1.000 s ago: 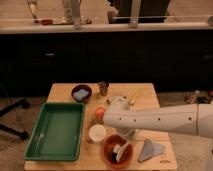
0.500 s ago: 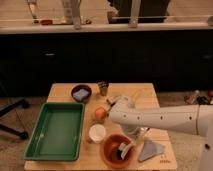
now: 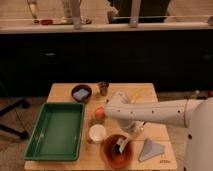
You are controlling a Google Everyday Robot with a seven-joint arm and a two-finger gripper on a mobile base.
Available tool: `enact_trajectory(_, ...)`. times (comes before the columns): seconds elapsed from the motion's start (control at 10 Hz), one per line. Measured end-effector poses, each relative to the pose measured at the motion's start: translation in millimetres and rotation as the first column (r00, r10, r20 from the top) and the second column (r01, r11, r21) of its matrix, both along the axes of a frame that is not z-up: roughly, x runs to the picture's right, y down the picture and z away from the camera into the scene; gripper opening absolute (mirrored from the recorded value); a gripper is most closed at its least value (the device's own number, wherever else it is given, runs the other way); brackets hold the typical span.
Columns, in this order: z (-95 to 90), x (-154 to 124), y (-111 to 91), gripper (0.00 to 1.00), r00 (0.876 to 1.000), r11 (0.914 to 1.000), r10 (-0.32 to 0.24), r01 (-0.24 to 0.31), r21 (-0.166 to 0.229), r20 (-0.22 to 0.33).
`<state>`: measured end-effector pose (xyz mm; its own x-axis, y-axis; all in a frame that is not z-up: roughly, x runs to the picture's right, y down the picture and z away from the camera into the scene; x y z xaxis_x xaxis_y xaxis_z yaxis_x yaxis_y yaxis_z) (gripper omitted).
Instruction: Wipe red bowl with brush
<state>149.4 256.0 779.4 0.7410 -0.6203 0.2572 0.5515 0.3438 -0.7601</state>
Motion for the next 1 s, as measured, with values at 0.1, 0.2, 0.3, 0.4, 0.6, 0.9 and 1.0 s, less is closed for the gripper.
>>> enact_trajectory(0.1, 0.4, -8, -1, 0.02, 1.000, 1.0000, -0.008, 0.008, 0.001, 0.013)
enact_trajectory(0.2, 0.2, -18, -1, 0.02, 0.999, 0.9999, -0.017, 0.017, 0.001, 0.027)
enact_trajectory(0.3, -0.5, -30, 0, 0.02, 0.999, 0.9995, -0.031, 0.031, 0.003, 0.044)
enact_trajectory(0.4, -2.4, -37, 3, 0.02, 0.997, 0.9991, -0.042, 0.042, 0.002, 0.057)
enact_trajectory(0.6, -11.5, -51, 9, 0.02, 0.994, 0.9977, -0.068, 0.068, 0.004, 0.091)
enact_trajectory(0.9, -23.7, -53, 19, 0.02, 0.990, 0.9971, -0.076, 0.076, 0.003, 0.115)
enact_trajectory(1.0, -25.7, -48, 21, 0.02, 0.992, 0.9978, -0.066, 0.066, -0.001, 0.110)
